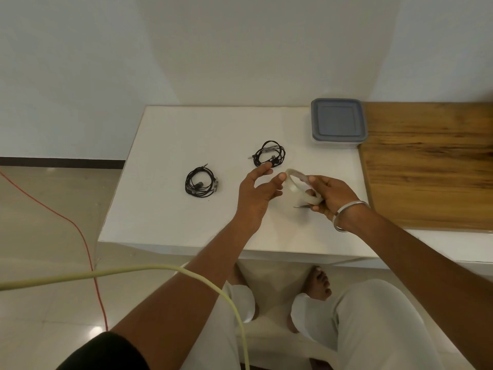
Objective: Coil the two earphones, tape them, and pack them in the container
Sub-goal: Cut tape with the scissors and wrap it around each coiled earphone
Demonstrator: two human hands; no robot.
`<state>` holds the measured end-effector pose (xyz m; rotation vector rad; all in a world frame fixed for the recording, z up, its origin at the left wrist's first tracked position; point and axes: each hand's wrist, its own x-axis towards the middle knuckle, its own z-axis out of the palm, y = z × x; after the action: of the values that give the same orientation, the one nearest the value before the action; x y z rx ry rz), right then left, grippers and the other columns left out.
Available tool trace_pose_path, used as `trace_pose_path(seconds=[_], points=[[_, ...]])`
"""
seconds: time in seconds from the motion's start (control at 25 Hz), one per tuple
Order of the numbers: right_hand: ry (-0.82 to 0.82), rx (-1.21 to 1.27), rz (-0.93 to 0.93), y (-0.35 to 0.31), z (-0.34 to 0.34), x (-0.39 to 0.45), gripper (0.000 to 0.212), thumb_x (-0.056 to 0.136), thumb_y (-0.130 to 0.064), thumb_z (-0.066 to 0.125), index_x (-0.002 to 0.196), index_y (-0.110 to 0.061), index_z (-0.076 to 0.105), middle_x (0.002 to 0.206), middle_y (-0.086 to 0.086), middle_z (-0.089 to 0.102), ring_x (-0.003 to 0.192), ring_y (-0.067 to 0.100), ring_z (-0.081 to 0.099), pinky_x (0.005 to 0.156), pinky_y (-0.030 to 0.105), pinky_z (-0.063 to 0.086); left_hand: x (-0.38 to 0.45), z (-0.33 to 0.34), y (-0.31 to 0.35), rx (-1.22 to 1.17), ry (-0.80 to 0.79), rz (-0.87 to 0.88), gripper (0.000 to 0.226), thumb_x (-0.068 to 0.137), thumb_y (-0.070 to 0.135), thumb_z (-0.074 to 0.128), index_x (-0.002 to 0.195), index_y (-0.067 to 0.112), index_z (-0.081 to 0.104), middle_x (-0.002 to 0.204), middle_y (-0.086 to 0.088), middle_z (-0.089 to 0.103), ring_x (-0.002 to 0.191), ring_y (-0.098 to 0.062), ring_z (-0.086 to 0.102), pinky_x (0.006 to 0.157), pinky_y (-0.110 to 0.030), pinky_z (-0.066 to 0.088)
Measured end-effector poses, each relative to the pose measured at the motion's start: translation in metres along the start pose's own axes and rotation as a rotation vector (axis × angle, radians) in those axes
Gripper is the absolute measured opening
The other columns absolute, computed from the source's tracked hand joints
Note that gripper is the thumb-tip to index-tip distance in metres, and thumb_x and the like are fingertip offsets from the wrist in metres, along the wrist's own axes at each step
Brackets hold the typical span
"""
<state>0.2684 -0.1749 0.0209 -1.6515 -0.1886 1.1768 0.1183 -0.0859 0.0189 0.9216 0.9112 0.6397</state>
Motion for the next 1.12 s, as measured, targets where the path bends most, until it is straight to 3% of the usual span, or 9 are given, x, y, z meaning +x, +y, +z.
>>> trace_pose_path(seconds=[0.16,0.44,0.56,0.68,0.8,0.88,1.04,1.12], points=[[0.01,-0.101,-0.117,0.004,-0.011,0.001,0.018,0.093,-0.017,0.056,0.11,-0.014,0.062,0.066,0.009,0.059,0.048,0.016,0.057,0.045,0.027,0.052,0.002,-0.004,0.003,0.093,-0.028,0.026,0.054,0.076,-0.002,0.077,0.125,0.012,0.06,0.12,-0.01,0.062,0.074,-0.014,0.068,0.071,-0.014,0.053],[0.059,-0.223,-0.177,0.005,-0.015,0.003,0.017,0.094,-0.017,0.055,0.11,-0.017,0.061,0.064,0.009,0.06,0.042,0.017,0.056,0.042,0.031,0.053,0.002,0.003,0.007,0.12,-0.095,0.048,0.059,0.075,-0.009,0.075,0.128,0.009,0.057,0.117,-0.007,0.06,0.074,-0.01,0.068,0.072,-0.014,0.053],[0.109,-0.305,-0.208,0.003,-0.018,0.006,0.015,0.095,-0.018,0.054,0.108,-0.02,0.06,0.064,0.008,0.062,0.042,0.02,0.058,0.046,0.035,0.056,0.002,0.007,0.003,0.198,-0.117,0.093,0.058,0.078,-0.006,0.074,0.129,0.014,0.056,0.123,-0.008,0.059,0.083,-0.011,0.069,0.076,-0.015,0.053],[0.18,-0.356,-0.221,0.003,-0.023,0.009,0.013,0.095,-0.019,0.054,0.106,-0.023,0.059,0.065,0.007,0.062,0.041,0.019,0.059,0.038,0.027,0.05,0.002,0.006,-0.001,0.2,-0.167,0.102,0.057,0.081,-0.012,0.066,0.131,0.013,0.054,0.124,-0.008,0.056,0.096,-0.023,0.071,0.089,-0.033,0.057],[0.265,-0.45,-0.276,0.004,-0.031,0.015,0.014,0.096,-0.019,0.051,0.108,-0.021,0.058,0.065,0.004,0.062,0.05,0.016,0.06,0.044,0.025,0.048,0.005,0.001,-0.003,0.151,-0.173,0.069,0.057,0.082,-0.015,0.061,0.132,0.012,0.053,0.122,-0.007,0.053,0.098,-0.03,0.07,0.095,-0.045,0.054],[0.317,-0.529,-0.331,0.004,-0.038,0.02,0.017,0.096,-0.02,0.05,0.112,-0.018,0.057,0.068,0.005,0.064,0.058,0.017,0.06,0.051,0.024,0.048,0.006,-0.004,-0.003,0.138,-0.127,0.059,0.054,0.084,-0.015,0.057,0.131,0.01,0.054,0.123,-0.009,0.052,0.096,-0.028,0.07,0.092,-0.043,0.056],[0.362,-0.622,-0.404,0.0,-0.045,0.031,0.019,0.098,-0.019,0.046,0.114,-0.015,0.054,0.079,0.013,0.068,0.059,0.016,0.059,0.051,0.022,0.044,0.007,-0.018,0.0,0.162,-0.011,0.029,0.048,0.086,-0.013,0.051,0.128,0.01,0.057,0.122,-0.007,0.054,0.09,-0.021,0.07,0.08,-0.031,0.06],[0.37,-0.692,-0.427,-0.003,-0.044,0.038,0.019,0.097,-0.017,0.045,0.113,-0.012,0.054,0.085,0.015,0.068,0.069,0.021,0.061,0.06,0.025,0.047,0.005,-0.026,0.002,0.186,0.006,0.013,0.048,0.087,-0.012,0.05,0.128,0.012,0.058,0.122,-0.006,0.054,0.089,-0.019,0.07,0.079,-0.03,0.06]])
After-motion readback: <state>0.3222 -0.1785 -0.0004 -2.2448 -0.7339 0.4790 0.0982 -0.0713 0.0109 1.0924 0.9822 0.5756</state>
